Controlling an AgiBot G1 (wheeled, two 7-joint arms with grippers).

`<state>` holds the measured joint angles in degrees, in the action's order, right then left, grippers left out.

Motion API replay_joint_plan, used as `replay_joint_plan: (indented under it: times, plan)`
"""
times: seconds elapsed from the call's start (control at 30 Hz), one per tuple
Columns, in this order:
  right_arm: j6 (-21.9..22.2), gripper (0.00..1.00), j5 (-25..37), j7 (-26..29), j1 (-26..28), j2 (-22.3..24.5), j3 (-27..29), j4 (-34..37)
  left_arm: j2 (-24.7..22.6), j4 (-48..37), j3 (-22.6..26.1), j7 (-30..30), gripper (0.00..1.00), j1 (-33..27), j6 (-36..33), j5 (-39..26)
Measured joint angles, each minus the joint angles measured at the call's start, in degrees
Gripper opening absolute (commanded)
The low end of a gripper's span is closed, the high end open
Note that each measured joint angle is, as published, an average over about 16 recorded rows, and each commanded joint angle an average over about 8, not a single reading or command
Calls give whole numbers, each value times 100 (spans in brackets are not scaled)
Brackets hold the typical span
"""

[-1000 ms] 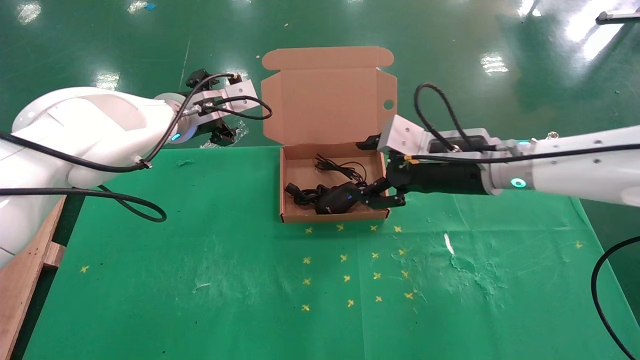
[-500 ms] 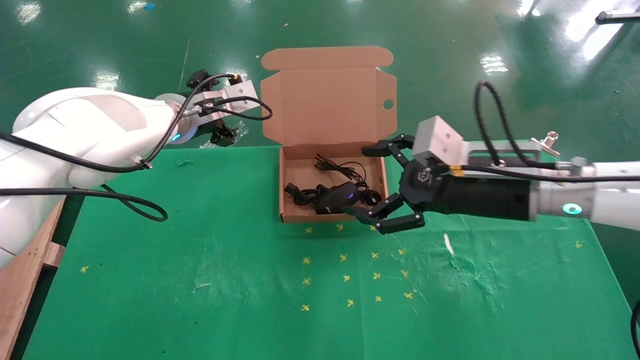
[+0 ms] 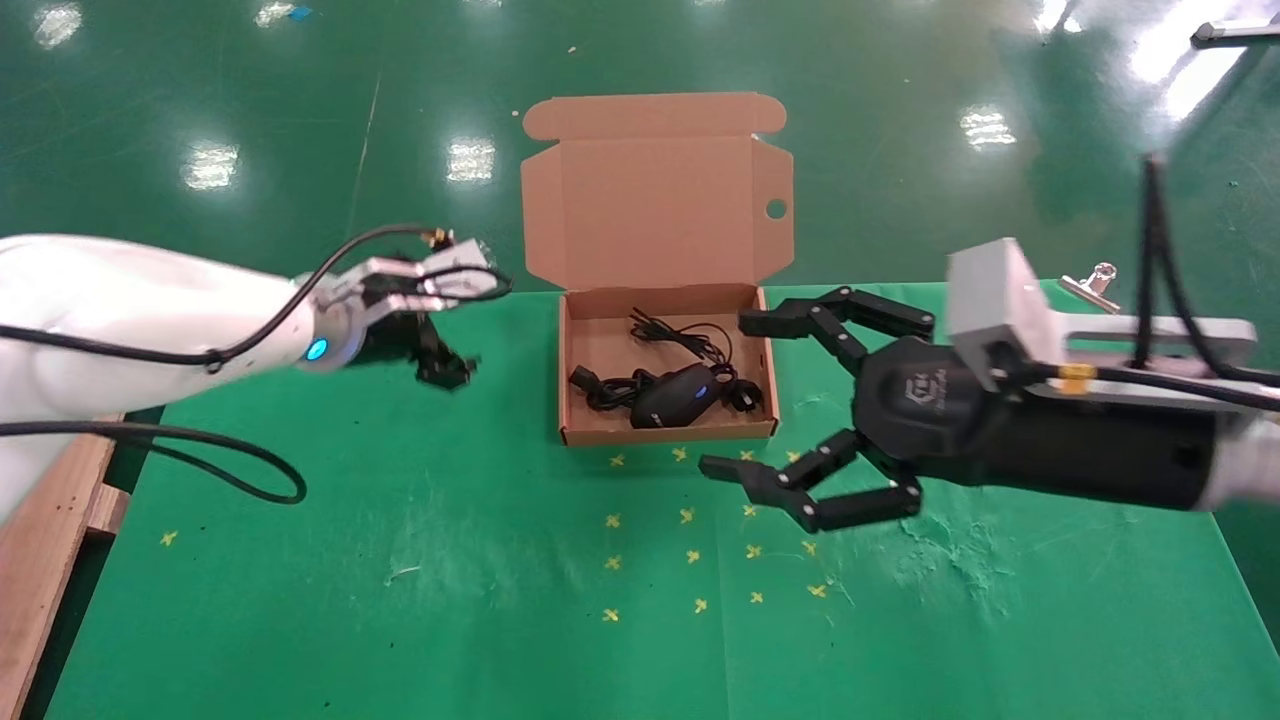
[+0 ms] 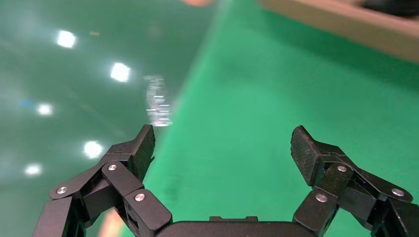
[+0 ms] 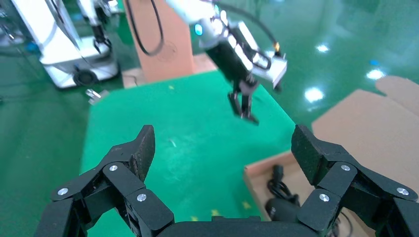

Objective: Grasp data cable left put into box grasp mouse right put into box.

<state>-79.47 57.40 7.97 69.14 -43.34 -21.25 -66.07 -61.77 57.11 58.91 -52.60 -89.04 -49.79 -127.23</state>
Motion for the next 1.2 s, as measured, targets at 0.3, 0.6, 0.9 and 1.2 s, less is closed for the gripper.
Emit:
replay_joint_plan:
  times: [0.3, 0.6, 0.9, 1.2]
  plan:
    - [-344, 100, -859, 154, -419, 460, 289, -415, 496, 305, -795, 775, 100, 509, -665, 1582]
    - [-576, 100, -1438, 256, -700, 769, 483, -693, 991, 610, -1590, 1551, 100, 1018, -1331, 3164]
    - [-623, 100, -1556, 274, -754, 832, 518, -746, 1487, 916, -2385, 2327, 100, 1528, -1996, 4747]
    - [-622, 100, -1559, 272, -753, 834, 513, -745, 1983, 1221, -3179, 3102, 100, 2037, -2662, 6329]
